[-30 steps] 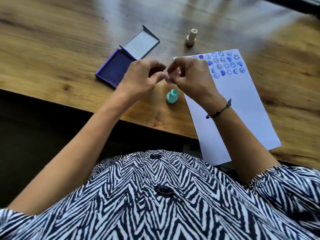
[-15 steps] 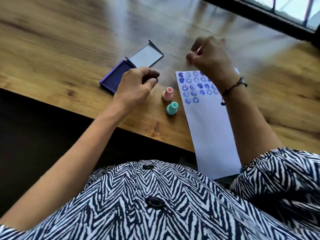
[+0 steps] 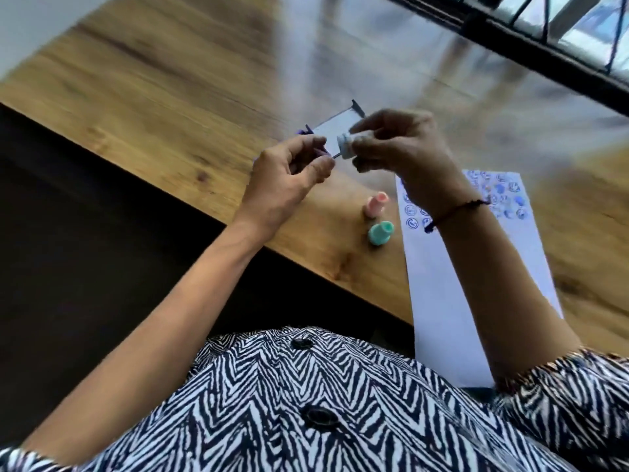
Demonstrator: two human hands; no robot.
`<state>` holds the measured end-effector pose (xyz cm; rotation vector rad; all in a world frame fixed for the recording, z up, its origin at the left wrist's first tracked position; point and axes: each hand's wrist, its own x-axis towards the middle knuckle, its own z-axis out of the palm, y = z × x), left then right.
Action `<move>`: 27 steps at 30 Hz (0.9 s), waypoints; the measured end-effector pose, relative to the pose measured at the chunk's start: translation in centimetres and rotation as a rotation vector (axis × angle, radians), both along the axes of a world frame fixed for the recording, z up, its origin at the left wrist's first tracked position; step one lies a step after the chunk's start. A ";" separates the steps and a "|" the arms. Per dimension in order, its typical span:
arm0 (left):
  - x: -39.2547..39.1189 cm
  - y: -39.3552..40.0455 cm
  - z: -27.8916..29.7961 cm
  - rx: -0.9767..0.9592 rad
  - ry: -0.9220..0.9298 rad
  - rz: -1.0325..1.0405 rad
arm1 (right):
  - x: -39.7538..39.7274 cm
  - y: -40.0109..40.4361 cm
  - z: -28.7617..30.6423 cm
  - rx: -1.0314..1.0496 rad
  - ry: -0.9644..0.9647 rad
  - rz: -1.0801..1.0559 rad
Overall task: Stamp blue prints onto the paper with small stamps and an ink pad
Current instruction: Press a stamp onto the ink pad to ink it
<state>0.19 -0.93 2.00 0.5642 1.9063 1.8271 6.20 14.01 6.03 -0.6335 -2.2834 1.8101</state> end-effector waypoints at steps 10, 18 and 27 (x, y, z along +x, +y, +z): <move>-0.4 -3.8 -1.0 0.082 -0.069 0.144 | -1.6 -5.4 -1.9 0.012 0.024 0.092; -1.1 -4.5 -1.2 0.254 -0.300 0.257 | -3.9 -7.4 -2.1 0.370 0.057 0.114; -2.5 -4.9 -2.0 0.269 -0.439 0.326 | -5.4 -5.9 -1.0 0.699 0.078 0.154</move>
